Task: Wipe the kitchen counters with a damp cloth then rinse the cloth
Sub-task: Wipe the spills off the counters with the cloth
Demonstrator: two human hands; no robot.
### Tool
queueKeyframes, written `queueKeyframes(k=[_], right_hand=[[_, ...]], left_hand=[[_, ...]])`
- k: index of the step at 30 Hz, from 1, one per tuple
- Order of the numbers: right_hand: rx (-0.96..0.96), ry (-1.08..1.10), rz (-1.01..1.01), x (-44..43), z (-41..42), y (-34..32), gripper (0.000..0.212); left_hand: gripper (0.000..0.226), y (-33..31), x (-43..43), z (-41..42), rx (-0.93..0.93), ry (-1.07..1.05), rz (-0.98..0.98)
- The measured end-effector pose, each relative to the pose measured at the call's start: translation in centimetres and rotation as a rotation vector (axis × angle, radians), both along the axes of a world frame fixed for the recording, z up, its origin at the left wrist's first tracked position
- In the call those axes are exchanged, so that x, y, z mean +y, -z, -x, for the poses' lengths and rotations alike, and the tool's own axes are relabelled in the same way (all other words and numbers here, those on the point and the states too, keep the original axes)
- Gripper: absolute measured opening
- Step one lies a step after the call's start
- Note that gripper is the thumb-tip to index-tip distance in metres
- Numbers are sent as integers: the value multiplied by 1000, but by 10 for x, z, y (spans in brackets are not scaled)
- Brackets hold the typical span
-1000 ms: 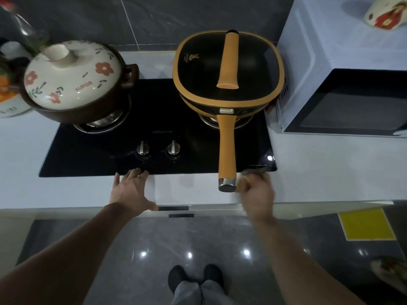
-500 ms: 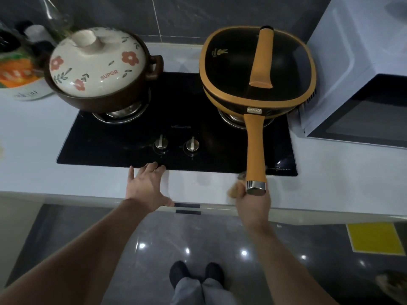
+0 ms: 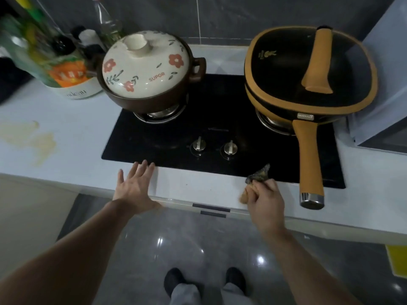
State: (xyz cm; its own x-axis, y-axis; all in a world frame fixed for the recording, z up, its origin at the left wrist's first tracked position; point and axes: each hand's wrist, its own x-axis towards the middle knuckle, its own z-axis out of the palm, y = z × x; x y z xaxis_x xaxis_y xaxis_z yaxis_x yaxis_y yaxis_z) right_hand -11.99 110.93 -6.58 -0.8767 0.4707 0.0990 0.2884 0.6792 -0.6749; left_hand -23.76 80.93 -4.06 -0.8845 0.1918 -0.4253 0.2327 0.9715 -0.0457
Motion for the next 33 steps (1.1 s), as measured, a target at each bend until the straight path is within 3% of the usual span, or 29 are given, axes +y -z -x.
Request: queueKeyframes(k=[5, 11, 15, 18, 22, 28, 30, 33], right_hand=[[-114, -202, 15, -85, 44, 23, 15], [-146, -353, 59, -170, 88, 5, 22], [-81, -17, 84, -135, 57, -4, 12], [-126, 151, 19, -129, 43, -9, 9], [-62, 5, -4, -183, 69, -2, 9], [-160, -221, 40, -255, 120, -1, 28], [-174, -170, 110, -249, 114, -13, 22], [-103, 97, 106, -213, 83, -7, 18]], left_hand=[[118, 2, -7, 12, 2, 27, -55], [118, 8, -15, 16, 51, 114, -33], [112, 5, -48, 28, 159, 236, -158], [122, -1, -94, 49, 138, 200, -142], [125, 0, -126, 73, 49, 168, -73], [123, -2, -125, 75, 32, 157, -69], [122, -2, -126, 74, 29, 140, -87], [120, 1, -127, 73, 14, 139, -112]])
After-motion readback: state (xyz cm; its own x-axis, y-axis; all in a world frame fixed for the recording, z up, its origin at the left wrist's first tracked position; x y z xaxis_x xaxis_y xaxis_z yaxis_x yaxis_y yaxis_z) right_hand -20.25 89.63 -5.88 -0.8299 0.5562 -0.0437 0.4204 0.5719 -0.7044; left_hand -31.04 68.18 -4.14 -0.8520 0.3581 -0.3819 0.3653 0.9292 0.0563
